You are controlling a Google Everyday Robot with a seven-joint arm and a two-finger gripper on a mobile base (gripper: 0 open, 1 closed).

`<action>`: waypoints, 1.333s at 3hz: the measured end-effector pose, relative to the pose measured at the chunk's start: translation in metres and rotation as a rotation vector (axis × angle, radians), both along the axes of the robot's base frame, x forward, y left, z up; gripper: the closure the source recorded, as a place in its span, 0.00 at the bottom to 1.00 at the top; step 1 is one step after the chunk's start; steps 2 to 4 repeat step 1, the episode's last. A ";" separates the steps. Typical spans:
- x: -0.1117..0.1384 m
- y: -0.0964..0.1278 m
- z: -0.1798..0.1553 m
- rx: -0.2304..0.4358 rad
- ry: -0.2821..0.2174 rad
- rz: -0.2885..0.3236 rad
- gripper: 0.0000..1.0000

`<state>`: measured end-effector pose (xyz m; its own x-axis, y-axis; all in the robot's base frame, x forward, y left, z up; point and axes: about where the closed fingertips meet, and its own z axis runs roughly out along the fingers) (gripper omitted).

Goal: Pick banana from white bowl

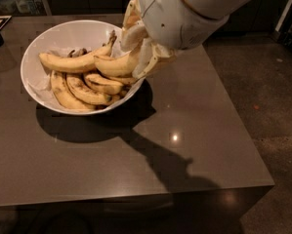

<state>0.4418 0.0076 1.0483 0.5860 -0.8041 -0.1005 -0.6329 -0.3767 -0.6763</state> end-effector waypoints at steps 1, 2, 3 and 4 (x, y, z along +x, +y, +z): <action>-0.005 -0.001 0.002 0.009 -0.004 -0.003 1.00; -0.005 -0.001 0.002 0.009 -0.004 -0.003 1.00; -0.005 -0.001 0.002 0.009 -0.004 -0.003 1.00; -0.005 -0.001 0.002 0.009 -0.004 -0.003 1.00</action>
Offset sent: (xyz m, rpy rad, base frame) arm 0.0000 0.0000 0.0000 0.0000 0.0000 0.0000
